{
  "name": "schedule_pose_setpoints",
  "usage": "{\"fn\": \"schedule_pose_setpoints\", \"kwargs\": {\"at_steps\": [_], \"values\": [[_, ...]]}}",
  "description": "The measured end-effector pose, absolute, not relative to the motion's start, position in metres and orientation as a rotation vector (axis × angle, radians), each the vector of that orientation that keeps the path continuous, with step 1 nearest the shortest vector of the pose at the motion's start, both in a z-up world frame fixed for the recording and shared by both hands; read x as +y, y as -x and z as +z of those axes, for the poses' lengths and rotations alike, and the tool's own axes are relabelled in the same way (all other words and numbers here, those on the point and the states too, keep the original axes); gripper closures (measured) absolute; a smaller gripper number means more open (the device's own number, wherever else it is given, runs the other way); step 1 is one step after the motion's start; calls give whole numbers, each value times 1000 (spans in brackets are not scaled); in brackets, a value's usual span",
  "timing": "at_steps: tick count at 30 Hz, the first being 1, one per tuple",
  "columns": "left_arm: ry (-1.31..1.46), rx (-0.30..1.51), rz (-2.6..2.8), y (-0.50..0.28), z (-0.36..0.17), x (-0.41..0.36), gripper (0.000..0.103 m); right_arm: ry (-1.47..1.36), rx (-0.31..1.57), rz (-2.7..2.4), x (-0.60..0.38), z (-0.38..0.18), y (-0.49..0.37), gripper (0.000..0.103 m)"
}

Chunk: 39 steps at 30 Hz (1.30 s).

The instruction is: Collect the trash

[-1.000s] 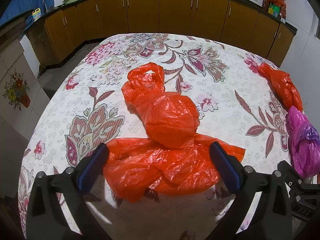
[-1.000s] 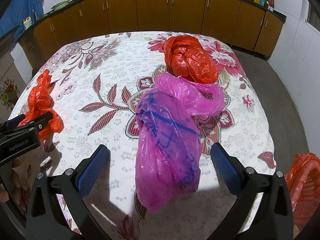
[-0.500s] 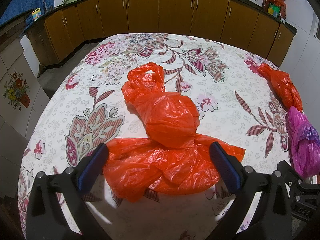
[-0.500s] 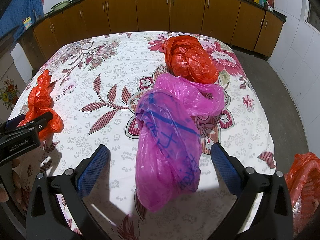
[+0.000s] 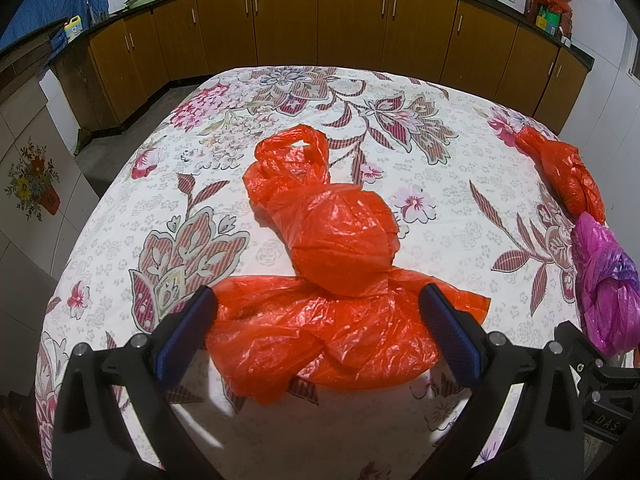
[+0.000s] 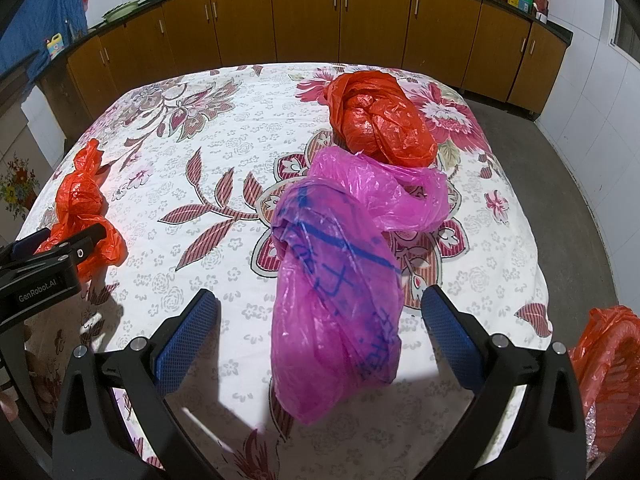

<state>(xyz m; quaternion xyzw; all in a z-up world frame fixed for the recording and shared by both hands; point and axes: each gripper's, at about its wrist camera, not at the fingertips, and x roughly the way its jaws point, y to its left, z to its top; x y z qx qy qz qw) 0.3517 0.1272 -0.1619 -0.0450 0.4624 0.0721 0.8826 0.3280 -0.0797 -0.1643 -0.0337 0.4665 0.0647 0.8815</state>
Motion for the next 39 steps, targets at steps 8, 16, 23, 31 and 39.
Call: {"fn": "schedule_pose_setpoints", "kwargs": {"at_steps": [8,16,23,31,39], "values": [[98,961,147,-351,-162,128,4,70,972,134,-80,-164,-328,2],[140,947,109,-342,-157,131,4,70,972,135,-79,-164,-328,2],[143,933,108,-343,-148,137,4,70,972,135,-80,-164,-328,2],[156,935,102,-343,-150,138,4,71,972,135,-80,-164,-328,2],[137,938,103,-346,-150,133,4,71,972,135,-80,-165,-328,2]]}}
